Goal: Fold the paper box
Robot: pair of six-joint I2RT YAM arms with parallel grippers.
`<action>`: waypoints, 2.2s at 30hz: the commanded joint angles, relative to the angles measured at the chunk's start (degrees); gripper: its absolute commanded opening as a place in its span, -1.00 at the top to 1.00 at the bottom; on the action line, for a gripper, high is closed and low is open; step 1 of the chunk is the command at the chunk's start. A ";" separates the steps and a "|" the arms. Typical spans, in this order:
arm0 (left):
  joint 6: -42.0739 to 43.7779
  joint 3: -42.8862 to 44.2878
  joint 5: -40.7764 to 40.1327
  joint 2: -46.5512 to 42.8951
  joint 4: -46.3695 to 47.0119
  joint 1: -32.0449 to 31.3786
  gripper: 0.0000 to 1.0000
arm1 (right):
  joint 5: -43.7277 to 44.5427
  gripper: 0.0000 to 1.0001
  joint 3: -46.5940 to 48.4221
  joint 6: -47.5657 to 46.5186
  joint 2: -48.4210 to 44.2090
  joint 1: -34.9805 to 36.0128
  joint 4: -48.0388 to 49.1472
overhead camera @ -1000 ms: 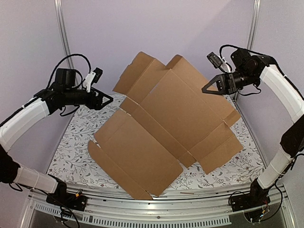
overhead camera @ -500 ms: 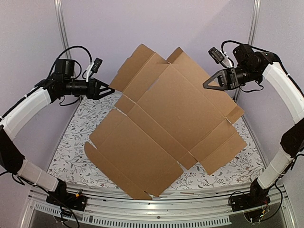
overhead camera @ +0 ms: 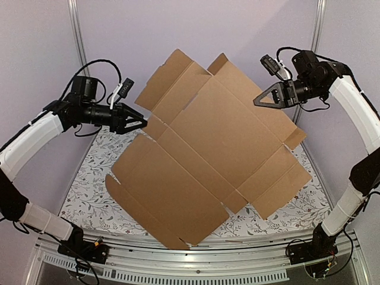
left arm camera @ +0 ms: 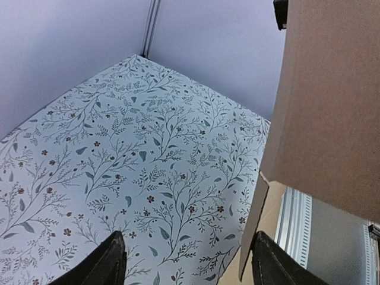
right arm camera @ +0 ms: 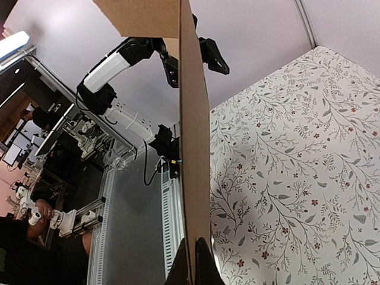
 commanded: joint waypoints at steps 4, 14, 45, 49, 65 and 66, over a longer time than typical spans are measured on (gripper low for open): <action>-0.30 3.07 0.48 -4.60 0.61 4.52 -0.48 | -4.25 1.00 6.43 4.60 0.69 -2.10 2.57; -4.77 8.23 -4.44 0.02 3.58 7.20 -0.44 | -6.64 1.00 5.94 5.00 1.26 -2.29 2.51; 4.58 16.52 15.65 11.29 -14.20 -5.04 -0.52 | -4.02 1.00 3.84 4.83 1.00 -2.29 2.87; 4.50 16.79 17.33 10.35 -14.25 -4.94 -0.54 | -4.01 1.00 3.71 4.78 1.16 -2.29 2.92; 2.44 16.46 13.31 15.16 -13.36 -9.30 -0.37 | -7.17 1.00 2.88 6.54 1.09 -2.29 4.92; 2.30 16.56 12.97 15.61 -13.15 -9.45 -0.30 | -7.22 1.00 2.66 6.54 0.99 -2.29 5.02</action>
